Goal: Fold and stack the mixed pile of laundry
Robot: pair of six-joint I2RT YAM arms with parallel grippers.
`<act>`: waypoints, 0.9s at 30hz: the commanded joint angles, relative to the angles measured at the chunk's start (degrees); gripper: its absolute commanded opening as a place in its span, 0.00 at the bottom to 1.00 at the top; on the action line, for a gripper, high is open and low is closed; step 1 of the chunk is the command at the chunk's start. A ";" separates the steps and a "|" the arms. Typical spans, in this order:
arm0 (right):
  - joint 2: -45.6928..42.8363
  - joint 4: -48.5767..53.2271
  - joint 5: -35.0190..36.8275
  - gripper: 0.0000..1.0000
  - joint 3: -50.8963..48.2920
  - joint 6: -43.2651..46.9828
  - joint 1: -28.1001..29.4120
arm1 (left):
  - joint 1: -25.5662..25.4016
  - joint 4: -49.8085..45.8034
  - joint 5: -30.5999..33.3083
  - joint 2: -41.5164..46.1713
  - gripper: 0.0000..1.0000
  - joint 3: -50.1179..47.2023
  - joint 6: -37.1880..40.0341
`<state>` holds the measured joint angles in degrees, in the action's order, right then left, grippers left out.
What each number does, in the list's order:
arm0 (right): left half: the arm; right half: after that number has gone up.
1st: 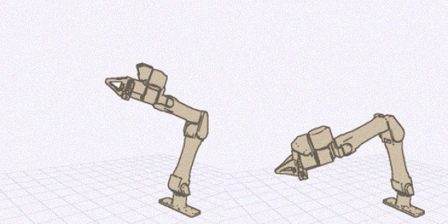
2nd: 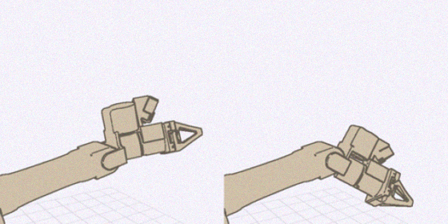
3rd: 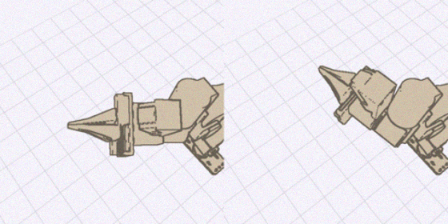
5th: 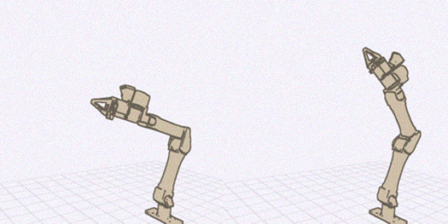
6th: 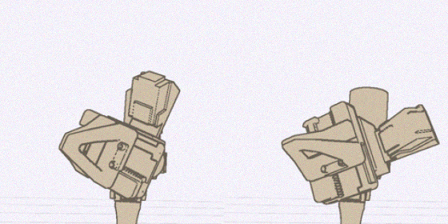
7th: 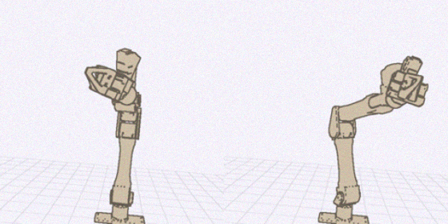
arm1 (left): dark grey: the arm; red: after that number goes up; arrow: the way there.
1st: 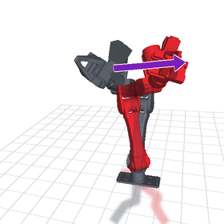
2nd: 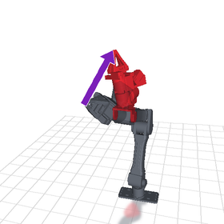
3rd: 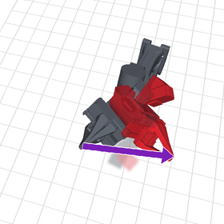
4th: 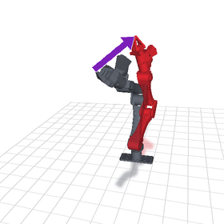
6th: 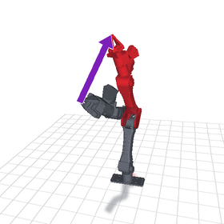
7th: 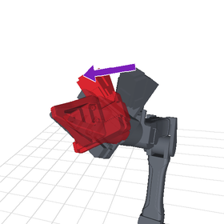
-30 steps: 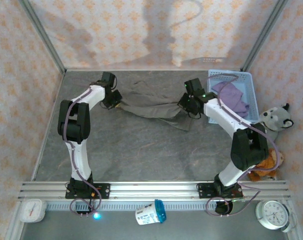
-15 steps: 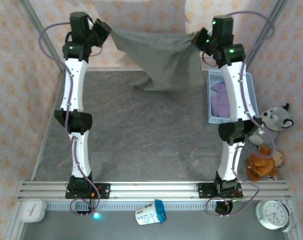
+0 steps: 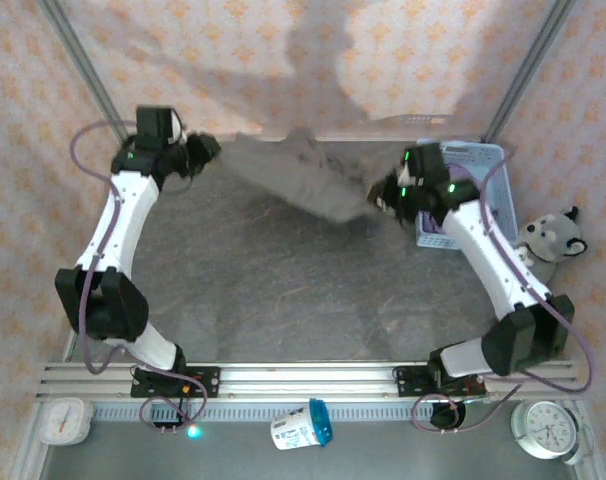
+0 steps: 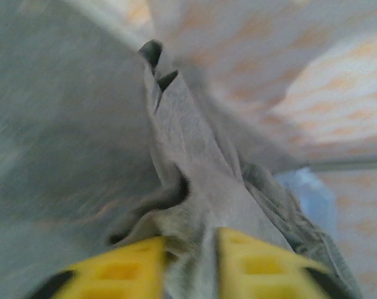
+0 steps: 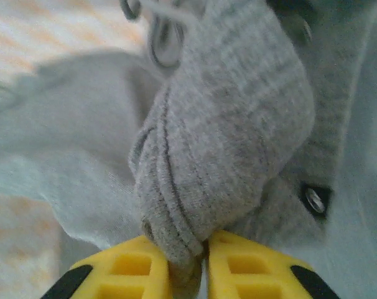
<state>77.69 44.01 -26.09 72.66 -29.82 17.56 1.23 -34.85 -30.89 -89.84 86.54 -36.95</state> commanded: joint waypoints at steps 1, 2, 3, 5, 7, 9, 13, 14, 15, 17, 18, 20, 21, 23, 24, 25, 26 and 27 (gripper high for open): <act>-8.43 -1.06 4.00 0.62 -10.66 -4.54 1.64 | 0.26 -3.83 3.86 3.76 1.00 -12.40 7.24; -9.22 -0.94 5.76 0.66 -12.05 -4.87 1.68 | 0.26 -4.24 4.30 3.73 1.00 -14.32 7.99; -9.35 -0.93 7.28 0.67 -12.79 -4.52 1.68 | 0.23 -4.36 4.49 3.27 1.00 -15.92 8.03; -7.55 -0.90 8.43 0.67 -12.02 -3.77 1.63 | 0.17 -3.28 4.42 1.89 1.00 -17.53 6.68; -3.50 -1.58 8.03 0.65 -9.60 -3.06 2.10 | -0.11 -0.71 3.42 -0.01 0.96 -17.98 4.17; 0.43 -2.83 9.33 0.63 -7.04 -2.78 3.66 | -1.17 2.00 2.66 -1.76 0.91 -17.62 2.76; 8.74 -8.78 10.68 0.51 -4.16 -4.64 6.01 | -5.97 4.75 4.95 -6.20 0.62 -15.30 2.14; 10.69 -10.36 10.89 0.48 -3.80 -5.02 6.52 | -7.10 5.31 5.53 -7.27 0.54 -14.78 1.99; 13.05 -11.70 11.59 0.45 -3.18 -5.42 7.05 | -8.04 5.70 6.07 -9.05 0.46 -14.22 1.60; 17.48 -12.99 12.91 0.41 -1.66 -6.06 8.12 | -9.26 7.05 6.59 -11.99 0.38 -14.15 0.38; 19.74 -13.40 13.26 0.38 -0.91 -6.01 8.55 | -9.56 7.68 7.21 -13.33 0.37 -14.50 -0.27; 23.20 -13.10 14.41 0.36 -0.10 -6.65 9.13 | -9.76 8.03 8.50 -15.46 0.37 -15.36 -0.71; 24.67 -12.98 14.65 0.36 -0.40 -7.34 9.19 | -9.76 7.53 8.95 -16.40 0.37 -15.75 -0.44; 26.17 -13.07 15.20 0.36 -2.05 -8.32 9.18 | -9.76 6.36 9.71 -17.33 0.38 -17.06 0.76; 26.54 -13.36 15.27 0.36 -3.41 -8.84 9.16 | -9.74 5.50 10.11 -17.40 0.38 -18.08 1.52; 26.68 -13.82 15.11 0.37 -4.96 -9.13 9.23 | -9.76 4.90 10.55 -17.19 0.38 -19.41 2.31; 26.64 -14.07 14.86 0.37 -6.32 -9.53 9.16 | -9.84 4.64 10.83 -16.68 0.38 -20.86 3.00; 26.30 -14.52 14.46 0.38 -7.87 -9.80 9.22 | -9.85 4.47 11.15 -15.98 0.38 -22.81 3.79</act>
<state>104.42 30.02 -13.89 67.59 -37.71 26.70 -8.73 -27.90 -23.16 -107.59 67.02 -35.48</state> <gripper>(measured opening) 0.379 0.381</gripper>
